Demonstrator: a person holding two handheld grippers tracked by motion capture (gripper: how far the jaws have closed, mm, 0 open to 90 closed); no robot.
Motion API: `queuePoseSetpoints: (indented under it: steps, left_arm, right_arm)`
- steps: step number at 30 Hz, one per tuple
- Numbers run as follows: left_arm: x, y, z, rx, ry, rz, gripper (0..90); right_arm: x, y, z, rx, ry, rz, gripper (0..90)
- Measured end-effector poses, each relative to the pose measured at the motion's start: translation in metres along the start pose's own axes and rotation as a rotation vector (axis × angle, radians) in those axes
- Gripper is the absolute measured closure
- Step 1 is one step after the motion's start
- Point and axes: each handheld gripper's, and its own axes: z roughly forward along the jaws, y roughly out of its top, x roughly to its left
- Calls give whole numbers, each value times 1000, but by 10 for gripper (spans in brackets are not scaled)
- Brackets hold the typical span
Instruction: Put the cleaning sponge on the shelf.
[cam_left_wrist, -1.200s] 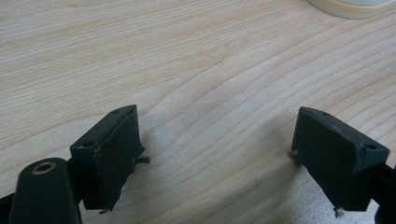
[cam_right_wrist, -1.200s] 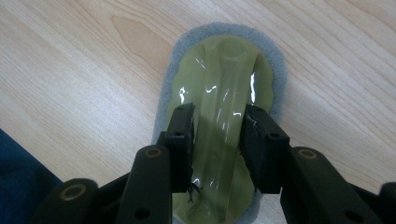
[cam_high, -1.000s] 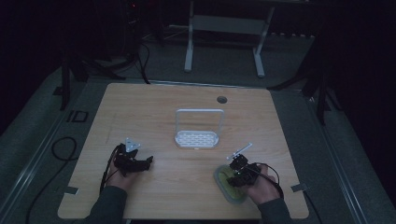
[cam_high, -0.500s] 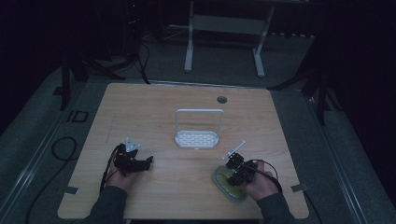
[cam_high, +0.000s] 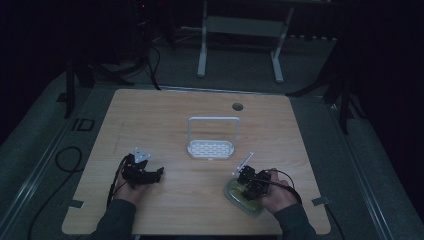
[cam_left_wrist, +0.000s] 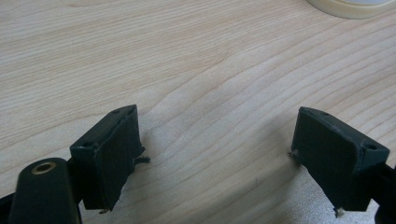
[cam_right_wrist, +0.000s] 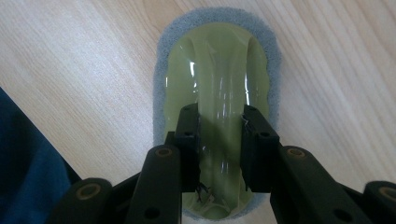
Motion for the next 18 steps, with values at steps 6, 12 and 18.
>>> queuePoseSetpoints:
  steps: [6,12,18]
  left_arm:
    - [0,0,0,0,0,0,157]
    - [0,0,0,0,0,0,157]
    - [0,0,0,0,0,2,156]
  right_arm:
    - [1,3,0,-10,-7,-27,712]
    - [-2,5,-1,-23,-9,-50,712]
    - [-10,7,-1,-45,2,-44,712]
